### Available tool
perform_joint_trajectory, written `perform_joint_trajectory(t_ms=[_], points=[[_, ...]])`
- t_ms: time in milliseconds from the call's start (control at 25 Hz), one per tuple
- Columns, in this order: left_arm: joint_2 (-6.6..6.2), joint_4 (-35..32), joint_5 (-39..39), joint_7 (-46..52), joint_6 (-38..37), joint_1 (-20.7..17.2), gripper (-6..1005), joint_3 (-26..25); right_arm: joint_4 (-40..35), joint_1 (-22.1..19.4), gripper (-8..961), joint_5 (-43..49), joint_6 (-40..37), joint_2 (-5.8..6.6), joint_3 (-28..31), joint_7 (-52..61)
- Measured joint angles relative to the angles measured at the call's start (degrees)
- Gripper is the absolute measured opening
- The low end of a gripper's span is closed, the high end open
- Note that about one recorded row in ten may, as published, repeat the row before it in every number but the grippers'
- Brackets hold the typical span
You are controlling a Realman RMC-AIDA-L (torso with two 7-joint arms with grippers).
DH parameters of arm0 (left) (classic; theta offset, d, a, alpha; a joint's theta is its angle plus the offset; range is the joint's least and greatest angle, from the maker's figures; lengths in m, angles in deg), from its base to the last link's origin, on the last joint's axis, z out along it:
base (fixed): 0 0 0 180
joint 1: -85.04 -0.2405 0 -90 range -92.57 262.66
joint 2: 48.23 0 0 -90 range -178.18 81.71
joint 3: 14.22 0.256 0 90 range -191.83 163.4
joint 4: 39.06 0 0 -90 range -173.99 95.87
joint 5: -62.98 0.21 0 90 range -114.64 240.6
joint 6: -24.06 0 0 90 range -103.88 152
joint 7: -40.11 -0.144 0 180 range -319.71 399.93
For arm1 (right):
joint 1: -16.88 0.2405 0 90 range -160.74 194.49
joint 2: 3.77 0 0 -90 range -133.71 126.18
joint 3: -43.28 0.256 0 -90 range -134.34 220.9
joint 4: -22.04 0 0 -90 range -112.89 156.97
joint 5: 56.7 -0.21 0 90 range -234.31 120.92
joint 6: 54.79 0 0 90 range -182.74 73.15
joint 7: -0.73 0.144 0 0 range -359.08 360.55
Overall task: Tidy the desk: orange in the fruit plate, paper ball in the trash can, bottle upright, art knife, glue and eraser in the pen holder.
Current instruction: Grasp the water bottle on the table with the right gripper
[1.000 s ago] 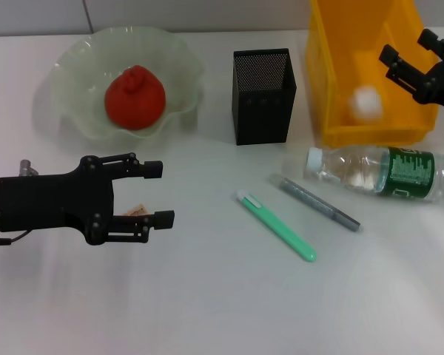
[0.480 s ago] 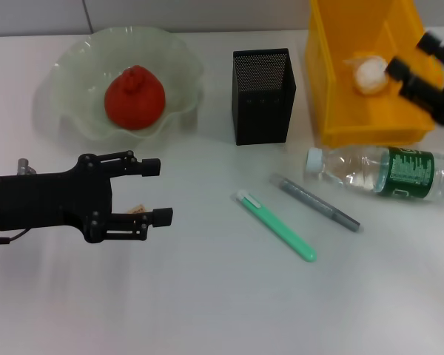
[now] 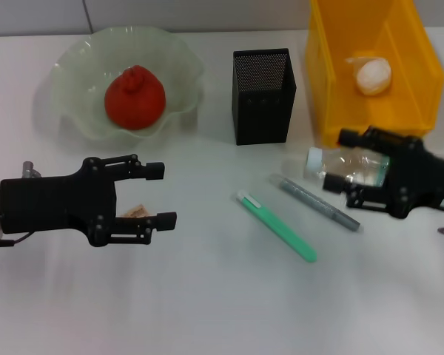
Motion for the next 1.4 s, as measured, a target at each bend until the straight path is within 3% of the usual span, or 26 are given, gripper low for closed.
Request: perform_joint_trajectory(t_ms=[280,1400], points=[[0.49,0.0,0.2,-1.1,0.1,0.1,812,0.3,-0.1,1.8,817,1.5,1.7,0.23,-2.7,3.7],[2.21,-0.4,1.9,-2.9,0.2,0.3,812,0.3,-0.2,3.1,818,1.6,3.8,0.11,-2.5,7.7]])
